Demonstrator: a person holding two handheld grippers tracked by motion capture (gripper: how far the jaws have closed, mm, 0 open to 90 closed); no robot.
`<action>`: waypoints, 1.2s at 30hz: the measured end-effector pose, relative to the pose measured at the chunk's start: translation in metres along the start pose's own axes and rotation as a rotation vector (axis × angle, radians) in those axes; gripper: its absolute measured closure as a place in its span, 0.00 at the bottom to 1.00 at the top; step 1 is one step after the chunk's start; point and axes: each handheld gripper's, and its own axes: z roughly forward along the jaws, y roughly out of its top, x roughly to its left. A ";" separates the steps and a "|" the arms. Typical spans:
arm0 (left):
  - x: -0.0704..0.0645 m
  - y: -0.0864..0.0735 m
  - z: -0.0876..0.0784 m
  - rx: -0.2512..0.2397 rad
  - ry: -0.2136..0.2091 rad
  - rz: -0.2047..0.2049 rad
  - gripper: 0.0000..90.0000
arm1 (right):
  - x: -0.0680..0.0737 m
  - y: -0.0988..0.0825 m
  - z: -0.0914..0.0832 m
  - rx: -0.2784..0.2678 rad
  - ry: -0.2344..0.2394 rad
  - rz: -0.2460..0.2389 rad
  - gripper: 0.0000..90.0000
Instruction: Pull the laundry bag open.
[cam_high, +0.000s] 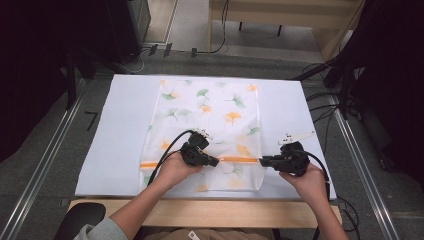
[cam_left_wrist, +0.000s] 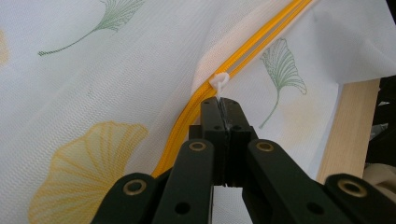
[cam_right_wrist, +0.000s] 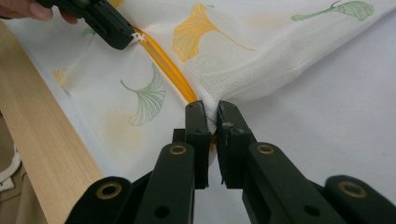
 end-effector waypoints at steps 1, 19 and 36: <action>0.000 0.000 -0.001 0.002 -0.006 -0.001 1.00 | 0.000 0.000 0.000 0.002 0.000 0.000 0.96; 0.001 -0.005 -0.013 0.045 0.036 0.025 1.00 | -0.002 -0.001 0.001 0.010 -0.011 0.003 0.96; 0.010 -0.018 -0.021 0.000 0.028 -0.014 1.00 | -0.002 -0.001 0.003 0.019 -0.019 0.010 0.95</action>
